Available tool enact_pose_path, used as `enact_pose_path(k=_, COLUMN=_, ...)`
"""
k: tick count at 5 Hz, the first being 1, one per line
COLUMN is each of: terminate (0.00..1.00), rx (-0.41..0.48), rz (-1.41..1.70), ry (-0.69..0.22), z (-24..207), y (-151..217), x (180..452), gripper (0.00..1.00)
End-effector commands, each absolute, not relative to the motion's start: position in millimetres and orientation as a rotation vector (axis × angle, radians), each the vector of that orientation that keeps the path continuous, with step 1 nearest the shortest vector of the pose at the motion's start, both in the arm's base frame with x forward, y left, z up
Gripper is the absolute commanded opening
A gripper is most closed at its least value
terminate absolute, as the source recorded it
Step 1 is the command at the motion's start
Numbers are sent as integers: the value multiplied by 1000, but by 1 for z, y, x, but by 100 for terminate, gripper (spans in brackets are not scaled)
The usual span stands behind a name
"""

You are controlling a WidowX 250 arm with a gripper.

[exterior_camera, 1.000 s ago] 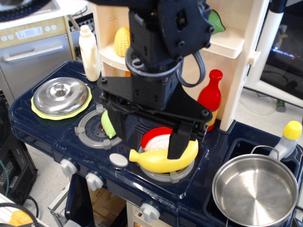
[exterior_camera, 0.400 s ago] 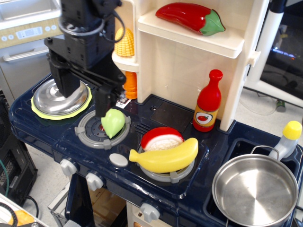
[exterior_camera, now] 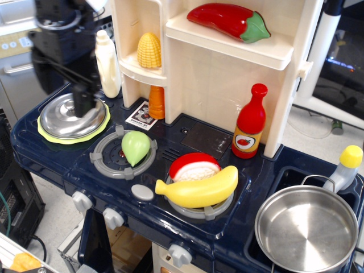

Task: Put lid on pot or pan

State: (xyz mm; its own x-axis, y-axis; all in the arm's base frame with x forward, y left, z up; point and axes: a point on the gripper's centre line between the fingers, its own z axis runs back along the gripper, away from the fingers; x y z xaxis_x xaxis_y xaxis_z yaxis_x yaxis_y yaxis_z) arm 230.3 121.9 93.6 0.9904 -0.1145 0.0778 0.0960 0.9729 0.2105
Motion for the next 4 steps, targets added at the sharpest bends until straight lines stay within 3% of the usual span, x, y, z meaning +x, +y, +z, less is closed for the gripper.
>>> enact_pose_path(k=1, terminate=0, rx=225, rz=-132, ry=-193, z=86, y=149, x=252, gripper=100)
enact_pose_path(k=4, terminate=0, rx=195, rz=-199, ry=-253, z=56, y=171, x=269, gripper=100)
